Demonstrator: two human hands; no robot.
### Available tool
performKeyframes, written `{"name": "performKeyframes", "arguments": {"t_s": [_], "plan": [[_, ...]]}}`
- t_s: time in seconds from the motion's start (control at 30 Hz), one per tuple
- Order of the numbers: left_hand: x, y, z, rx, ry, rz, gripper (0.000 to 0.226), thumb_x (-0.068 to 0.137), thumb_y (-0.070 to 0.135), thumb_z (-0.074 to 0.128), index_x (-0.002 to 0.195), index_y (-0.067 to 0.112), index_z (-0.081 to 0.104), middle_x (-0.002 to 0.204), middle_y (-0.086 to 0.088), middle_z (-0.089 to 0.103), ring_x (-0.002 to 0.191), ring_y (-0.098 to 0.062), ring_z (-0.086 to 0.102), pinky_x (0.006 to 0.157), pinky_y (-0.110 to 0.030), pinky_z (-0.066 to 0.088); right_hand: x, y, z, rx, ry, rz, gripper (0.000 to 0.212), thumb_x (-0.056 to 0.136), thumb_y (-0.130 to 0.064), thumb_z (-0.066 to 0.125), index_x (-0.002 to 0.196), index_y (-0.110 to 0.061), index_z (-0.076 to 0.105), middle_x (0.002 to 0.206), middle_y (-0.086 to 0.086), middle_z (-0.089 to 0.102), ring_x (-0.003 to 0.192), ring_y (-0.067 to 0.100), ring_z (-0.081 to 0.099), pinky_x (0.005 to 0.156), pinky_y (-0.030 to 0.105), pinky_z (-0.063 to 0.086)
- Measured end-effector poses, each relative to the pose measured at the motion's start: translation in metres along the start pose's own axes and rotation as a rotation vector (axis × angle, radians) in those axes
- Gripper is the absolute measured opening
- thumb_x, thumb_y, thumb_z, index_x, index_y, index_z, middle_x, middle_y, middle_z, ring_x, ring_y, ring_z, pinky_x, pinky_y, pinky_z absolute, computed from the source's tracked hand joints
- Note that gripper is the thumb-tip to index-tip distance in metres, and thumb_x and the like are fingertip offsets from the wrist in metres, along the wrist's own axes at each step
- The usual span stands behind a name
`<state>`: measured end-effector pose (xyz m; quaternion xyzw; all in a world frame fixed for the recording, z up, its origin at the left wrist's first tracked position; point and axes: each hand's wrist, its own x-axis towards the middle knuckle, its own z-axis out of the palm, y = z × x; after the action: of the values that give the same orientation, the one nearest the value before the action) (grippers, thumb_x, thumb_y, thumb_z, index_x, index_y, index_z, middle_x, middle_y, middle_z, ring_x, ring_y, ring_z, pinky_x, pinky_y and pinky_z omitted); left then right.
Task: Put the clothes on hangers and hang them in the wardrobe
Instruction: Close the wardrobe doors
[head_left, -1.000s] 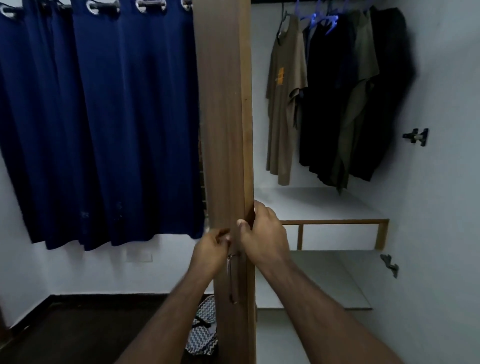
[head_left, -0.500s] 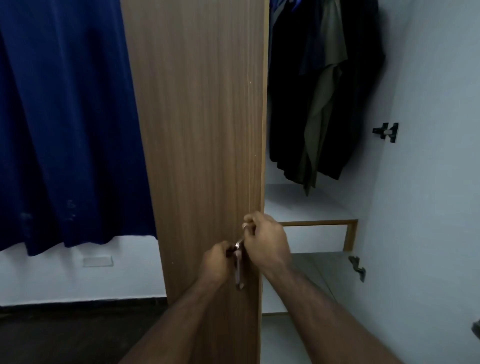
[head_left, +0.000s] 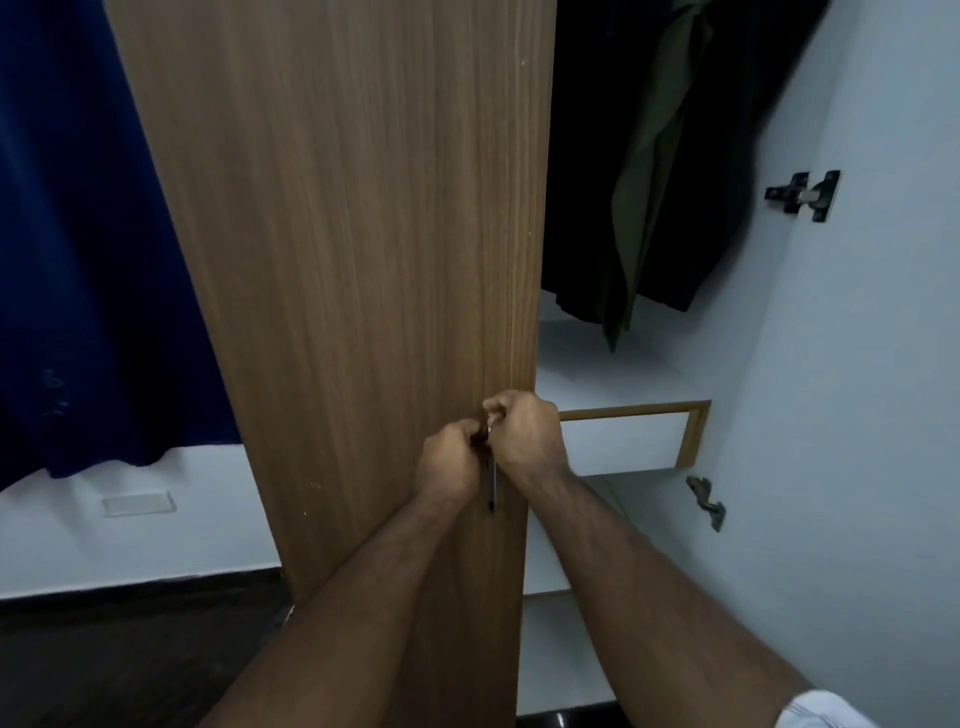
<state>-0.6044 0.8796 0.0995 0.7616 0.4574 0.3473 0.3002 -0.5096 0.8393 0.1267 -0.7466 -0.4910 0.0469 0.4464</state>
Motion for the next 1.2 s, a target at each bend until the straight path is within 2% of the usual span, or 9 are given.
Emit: {"name": "performKeyframes", "arguments": {"t_s": [0.17,0.27,0.33,0.53,0.7,0.87,0.97,1.1,1.2], "plan": [[0.030,-0.006,0.011,-0.095,-0.011,-0.037,0.027,0.101,0.022,0.050,0.105,0.007,0.072,0.102,-0.013,0.073,0.099,-0.033,0.067,0.079,-0.034,0.052,0.029,0.009,0.012,-0.016,0.023,0.003,0.023,0.098,-0.009,0.060,0.117,-0.015,0.072,0.116,0.001,0.071,0.103,0.013,0.067,0.087,0.024,0.055],[0.045,-0.007,0.015,-0.124,-0.019,-0.051,0.026,0.102,0.019,0.047,0.098,0.011,0.071,0.099,-0.015,0.071,0.088,-0.028,0.066,0.073,-0.029,0.053,0.042,0.013,0.018,-0.028,0.037,-0.001,0.023,0.098,-0.010,0.061,0.118,-0.015,0.072,0.116,0.001,0.071,0.104,0.014,0.067,0.089,0.025,0.055],[0.052,-0.005,0.018,-0.066,-0.039,-0.007,0.027,0.103,0.015,0.042,0.091,0.013,0.066,0.092,-0.013,0.070,0.079,-0.019,0.063,0.072,-0.036,0.053,0.050,0.015,0.022,-0.034,0.044,-0.008,0.023,0.097,-0.011,0.061,0.118,-0.015,0.072,0.116,0.001,0.072,0.104,0.013,0.067,0.091,0.026,0.055],[0.072,-0.008,0.024,-0.010,-0.044,0.052,0.029,0.105,0.015,0.040,0.102,0.012,0.069,0.092,-0.005,0.071,0.084,-0.022,0.069,0.080,-0.042,0.058,0.070,0.019,0.029,-0.034,0.043,-0.011,0.023,0.098,-0.012,0.061,0.118,-0.014,0.071,0.116,0.002,0.072,0.106,0.014,0.067,0.096,0.033,0.055],[0.087,-0.015,0.027,0.113,-0.052,0.115,0.020,0.104,0.017,0.046,0.104,0.021,0.065,0.088,0.007,0.067,0.078,-0.009,0.066,0.073,-0.032,0.058,0.082,0.023,0.034,-0.026,0.049,-0.003,0.022,0.097,-0.011,0.062,0.116,-0.015,0.073,0.113,0.001,0.073,0.103,0.013,0.067,0.095,0.033,0.056],[0.094,-0.021,0.033,0.135,-0.050,0.124,0.017,0.103,0.018,0.050,0.108,0.021,0.066,0.088,0.008,0.067,0.077,-0.008,0.065,0.065,-0.025,0.053,0.085,0.025,0.035,0.000,0.061,-0.006,0.020,0.096,-0.009,0.062,0.112,-0.015,0.074,0.110,0.000,0.073,0.100,0.013,0.068,0.092,0.033,0.057],[0.092,-0.023,0.036,0.118,-0.055,0.124,0.018,0.103,0.016,0.049,0.109,0.020,0.066,0.091,0.007,0.066,0.079,-0.008,0.064,0.066,-0.024,0.051,0.079,0.025,0.032,0.013,0.015,-0.013,0.025,0.098,-0.011,0.059,0.119,-0.016,0.071,0.119,0.000,0.071,0.109,0.012,0.065,0.099,0.032,0.054],[0.078,-0.025,0.047,-0.041,0.133,0.137,0.011,0.094,0.013,0.059,0.105,0.015,0.059,0.104,-0.001,0.061,0.088,-0.018,0.060,0.076,-0.040,0.053,0.063,0.031,0.013,0.011,-0.102,-0.009,0.034,0.099,-0.011,0.059,0.131,-0.019,0.066,0.131,-0.002,0.066,0.119,0.012,0.062,0.103,0.024,0.048],[0.059,-0.015,0.062,-0.119,0.259,0.163,0.028,0.086,0.011,0.073,0.104,0.013,0.052,0.107,-0.004,0.050,0.093,-0.020,0.051,0.078,-0.037,0.044,0.042,0.047,-0.010,-0.018,-0.085,0.052,0.037,0.098,-0.012,0.060,0.135,-0.017,0.062,0.133,0.000,0.065,0.122,0.017,0.061,0.105,0.030,0.049]]}}
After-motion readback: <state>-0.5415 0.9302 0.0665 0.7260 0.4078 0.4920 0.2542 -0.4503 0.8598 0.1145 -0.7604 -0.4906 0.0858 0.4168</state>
